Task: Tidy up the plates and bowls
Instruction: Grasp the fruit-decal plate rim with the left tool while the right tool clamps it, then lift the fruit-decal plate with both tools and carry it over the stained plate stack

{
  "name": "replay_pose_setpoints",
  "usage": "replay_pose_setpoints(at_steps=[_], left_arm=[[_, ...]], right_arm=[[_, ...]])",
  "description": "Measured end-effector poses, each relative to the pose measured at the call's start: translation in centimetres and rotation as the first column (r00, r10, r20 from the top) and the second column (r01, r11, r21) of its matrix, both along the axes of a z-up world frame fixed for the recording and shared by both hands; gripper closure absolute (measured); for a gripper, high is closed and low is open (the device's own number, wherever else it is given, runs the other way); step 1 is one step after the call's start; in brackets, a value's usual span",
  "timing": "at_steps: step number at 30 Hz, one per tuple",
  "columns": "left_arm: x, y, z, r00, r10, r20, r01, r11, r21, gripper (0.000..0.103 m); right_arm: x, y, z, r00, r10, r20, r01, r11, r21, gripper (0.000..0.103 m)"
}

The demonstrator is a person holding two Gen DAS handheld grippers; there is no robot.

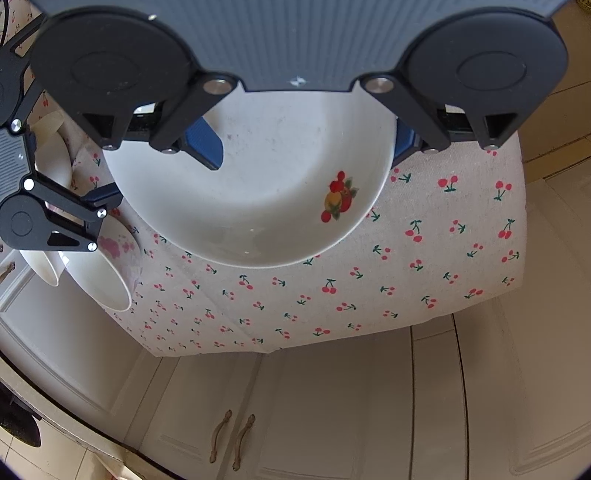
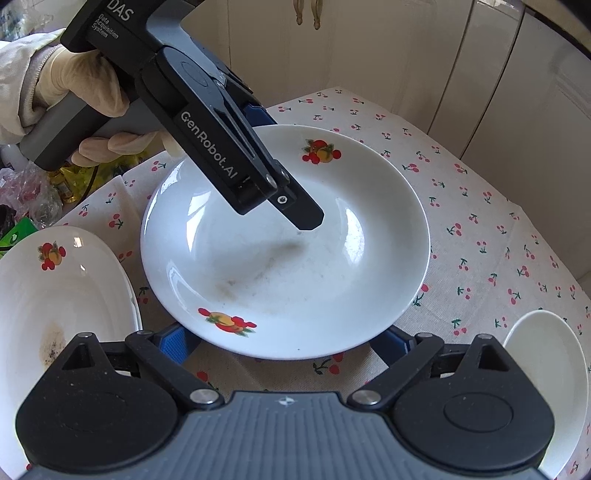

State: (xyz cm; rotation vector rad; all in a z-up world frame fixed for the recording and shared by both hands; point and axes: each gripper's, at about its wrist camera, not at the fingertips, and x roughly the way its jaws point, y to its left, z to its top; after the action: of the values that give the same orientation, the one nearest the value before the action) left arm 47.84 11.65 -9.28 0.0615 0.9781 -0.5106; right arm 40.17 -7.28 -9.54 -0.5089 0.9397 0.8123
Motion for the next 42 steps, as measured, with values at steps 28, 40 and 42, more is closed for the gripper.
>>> replay_pose_setpoints(at_steps=[28, 40, 42], left_arm=[[-2.4, 0.1, 2.5, 0.999, 0.003, 0.041, -0.003, 1.0, -0.013, 0.014], [-8.3, -0.8, 6.2, 0.996, 0.005, 0.092, -0.004, 1.0, -0.006, 0.014], [-9.4, -0.8, 6.7, 0.995, 0.007, 0.097, -0.007, 1.0, -0.007, 0.014]], right_arm=[[-2.2, -0.2, 2.8, 0.994, 0.002, 0.105, -0.008, 0.998, 0.057, 0.004], [-7.0, -0.9, 5.8, 0.991, -0.009, 0.131, -0.004, 0.996, 0.092, 0.004], [-7.9, -0.9, 6.1, 0.991, -0.011, 0.134, -0.003, 0.995, 0.098, 0.004]])
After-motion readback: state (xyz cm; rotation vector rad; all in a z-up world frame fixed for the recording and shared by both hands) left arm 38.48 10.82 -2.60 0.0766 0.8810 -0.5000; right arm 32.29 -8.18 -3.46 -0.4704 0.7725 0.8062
